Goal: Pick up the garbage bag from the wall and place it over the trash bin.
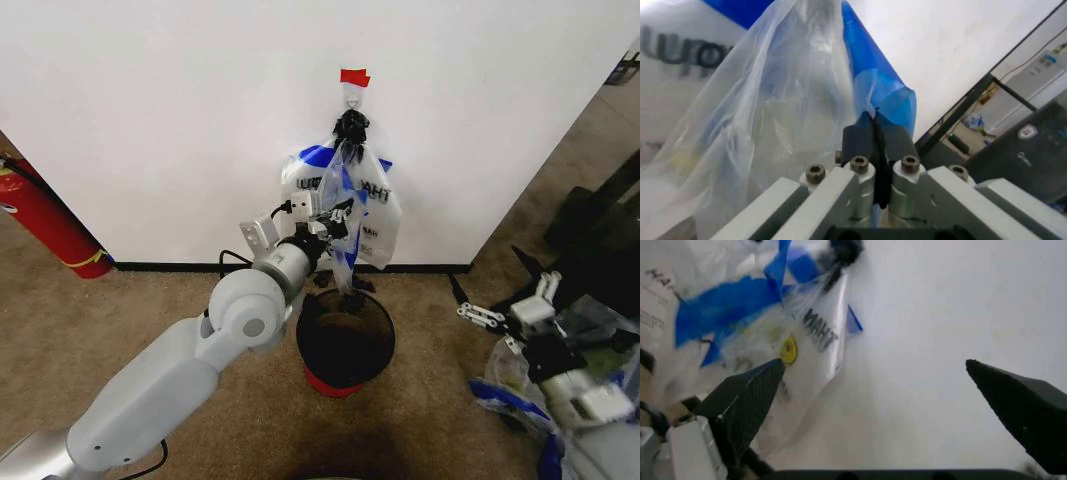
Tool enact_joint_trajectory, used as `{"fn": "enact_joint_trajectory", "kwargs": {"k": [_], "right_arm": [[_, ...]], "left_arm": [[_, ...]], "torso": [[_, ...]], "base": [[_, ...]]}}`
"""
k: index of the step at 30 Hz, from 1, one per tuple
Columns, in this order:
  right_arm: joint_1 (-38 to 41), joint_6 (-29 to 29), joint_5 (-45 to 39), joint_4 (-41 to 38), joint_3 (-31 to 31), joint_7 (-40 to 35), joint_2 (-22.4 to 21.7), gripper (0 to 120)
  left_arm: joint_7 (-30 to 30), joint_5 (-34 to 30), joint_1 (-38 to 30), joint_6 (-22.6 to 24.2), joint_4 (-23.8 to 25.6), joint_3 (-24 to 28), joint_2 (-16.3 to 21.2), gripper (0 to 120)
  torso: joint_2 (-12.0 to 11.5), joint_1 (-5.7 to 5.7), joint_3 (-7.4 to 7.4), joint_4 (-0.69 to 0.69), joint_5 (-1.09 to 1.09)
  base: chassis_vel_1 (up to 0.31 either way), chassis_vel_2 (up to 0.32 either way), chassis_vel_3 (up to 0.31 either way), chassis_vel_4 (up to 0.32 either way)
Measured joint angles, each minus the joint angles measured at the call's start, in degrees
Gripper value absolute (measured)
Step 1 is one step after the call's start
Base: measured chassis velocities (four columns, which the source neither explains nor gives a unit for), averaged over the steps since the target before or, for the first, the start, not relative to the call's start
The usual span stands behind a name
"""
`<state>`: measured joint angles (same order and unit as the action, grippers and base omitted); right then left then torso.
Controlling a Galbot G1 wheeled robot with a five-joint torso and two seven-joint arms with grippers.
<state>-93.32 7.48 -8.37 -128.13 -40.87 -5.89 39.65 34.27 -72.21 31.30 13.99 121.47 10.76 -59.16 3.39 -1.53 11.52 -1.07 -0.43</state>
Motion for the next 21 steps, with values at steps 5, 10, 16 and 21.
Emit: {"fn": "enact_joint_trajectory", "kwargs": {"k": [5,10,16,21], "right_arm": [[10.2,0.6,1.3,6.9,6.1,1.8,-7.7,100],[24.4,2.2,1.0,12.7,19.6,3.2,-10.3,100],[40.7,3.5,1.8,18.7,37.6,4.4,-6.3,100],[49.8,4.5,5.8,24.6,46.3,4.7,-1.9,100]], "left_arm": [[0.0,0.1,0.4,0.0,0.2,-0.9,0.3,0],[0.1,0.3,1.4,0.1,0.6,-2.1,1.2,0],[0.1,0.1,1.7,0.1,0.9,-2.8,1.5,0],[0.3,-0.1,1.7,0.2,1.3,-3.1,1.6,0]], "torso": [[0.0,-0.01,0.00,-0.04,-0.01],[0.0,-0.01,0.00,-0.04,-0.03],[0.0,0.00,0.00,-0.03,-0.02],[0.0,-0.01,0.00,-0.04,-0.03]], "base": [[0.000,0.000,0.000,0.000],[0.000,0.000,0.000,0.000],[0.000,0.000,0.000,0.000],[0.000,0.000,0.000,0.000]]}}
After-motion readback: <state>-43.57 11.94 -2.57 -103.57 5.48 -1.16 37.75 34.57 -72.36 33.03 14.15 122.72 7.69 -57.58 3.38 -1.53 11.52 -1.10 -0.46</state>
